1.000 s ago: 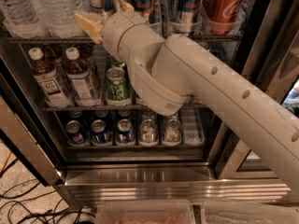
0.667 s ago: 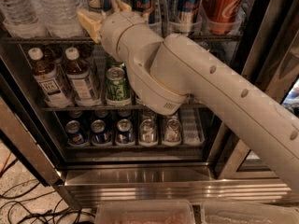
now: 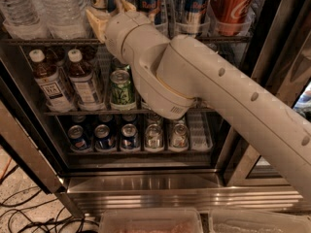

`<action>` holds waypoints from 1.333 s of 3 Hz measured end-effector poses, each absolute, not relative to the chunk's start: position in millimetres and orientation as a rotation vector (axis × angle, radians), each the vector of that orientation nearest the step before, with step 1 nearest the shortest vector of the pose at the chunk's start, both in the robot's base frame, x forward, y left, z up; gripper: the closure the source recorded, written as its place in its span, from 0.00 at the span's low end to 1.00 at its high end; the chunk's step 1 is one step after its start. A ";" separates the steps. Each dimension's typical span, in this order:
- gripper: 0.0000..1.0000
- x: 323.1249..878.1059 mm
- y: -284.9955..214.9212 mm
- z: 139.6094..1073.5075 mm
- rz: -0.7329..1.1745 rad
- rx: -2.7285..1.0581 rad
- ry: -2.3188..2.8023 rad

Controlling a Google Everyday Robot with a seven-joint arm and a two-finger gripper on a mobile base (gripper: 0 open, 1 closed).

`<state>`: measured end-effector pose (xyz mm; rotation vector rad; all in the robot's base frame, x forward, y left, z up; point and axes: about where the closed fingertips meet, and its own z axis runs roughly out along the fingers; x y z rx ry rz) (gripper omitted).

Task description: Pick redbull can from top shelf of fridge

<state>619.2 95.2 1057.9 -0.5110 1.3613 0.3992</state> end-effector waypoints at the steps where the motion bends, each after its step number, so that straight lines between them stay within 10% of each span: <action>1: 1.00 619.2 95.2 1057.9 0.399 -0.511 1.361; 4: 1.00 604.9 96.4 1077.0 0.388 -0.545 1.305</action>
Offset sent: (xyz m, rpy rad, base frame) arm 0.0000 0.0000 0.0000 0.0000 0.0000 0.0000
